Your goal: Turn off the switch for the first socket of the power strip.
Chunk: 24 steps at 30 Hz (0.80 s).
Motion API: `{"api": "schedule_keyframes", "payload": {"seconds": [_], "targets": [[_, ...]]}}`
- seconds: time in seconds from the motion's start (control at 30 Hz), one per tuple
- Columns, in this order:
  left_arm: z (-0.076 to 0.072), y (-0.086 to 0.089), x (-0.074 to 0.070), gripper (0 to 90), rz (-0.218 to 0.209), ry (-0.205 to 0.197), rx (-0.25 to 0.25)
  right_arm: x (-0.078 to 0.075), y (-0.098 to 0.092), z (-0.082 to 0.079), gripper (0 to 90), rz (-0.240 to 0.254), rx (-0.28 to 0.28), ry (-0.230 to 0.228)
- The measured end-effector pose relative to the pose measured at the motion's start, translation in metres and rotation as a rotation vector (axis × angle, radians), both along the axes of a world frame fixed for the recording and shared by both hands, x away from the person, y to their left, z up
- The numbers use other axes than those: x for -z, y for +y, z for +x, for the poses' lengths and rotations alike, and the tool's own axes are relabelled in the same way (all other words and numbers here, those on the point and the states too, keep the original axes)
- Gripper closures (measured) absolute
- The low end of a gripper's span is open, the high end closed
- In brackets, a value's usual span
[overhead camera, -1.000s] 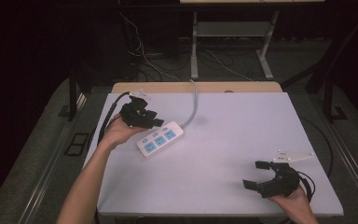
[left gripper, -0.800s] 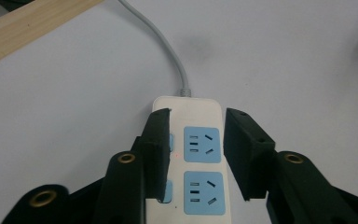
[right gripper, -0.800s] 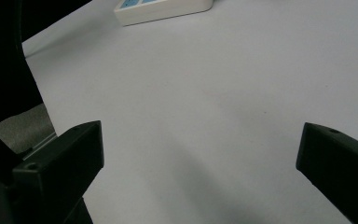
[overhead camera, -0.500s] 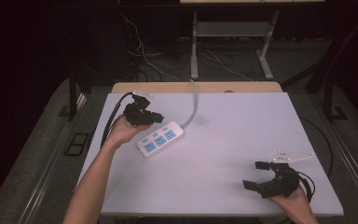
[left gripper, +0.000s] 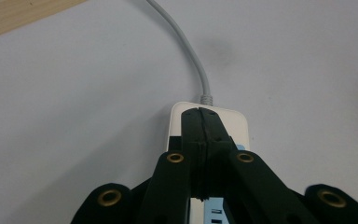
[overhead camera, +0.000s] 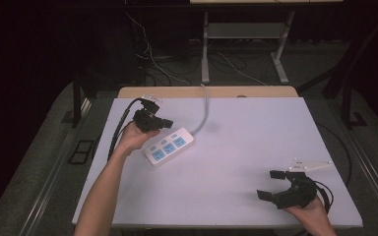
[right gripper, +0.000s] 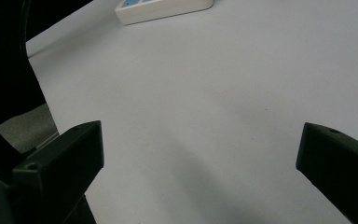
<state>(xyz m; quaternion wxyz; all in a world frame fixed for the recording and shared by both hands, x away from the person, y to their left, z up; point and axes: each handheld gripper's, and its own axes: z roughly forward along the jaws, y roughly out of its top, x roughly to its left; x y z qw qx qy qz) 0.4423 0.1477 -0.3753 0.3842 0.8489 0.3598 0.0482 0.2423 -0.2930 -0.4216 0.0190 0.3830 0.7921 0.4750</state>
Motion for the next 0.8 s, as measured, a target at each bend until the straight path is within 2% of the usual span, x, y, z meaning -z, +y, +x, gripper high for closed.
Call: {"api": "schedule_keyframes", "payload": {"seconds": [0.8], "targets": [[0.007,-0.009,0.020,89.3,0.023,0.036,0.009,0.000,-0.001,0.000,0.4,-0.003,-0.003,-0.001]]}}
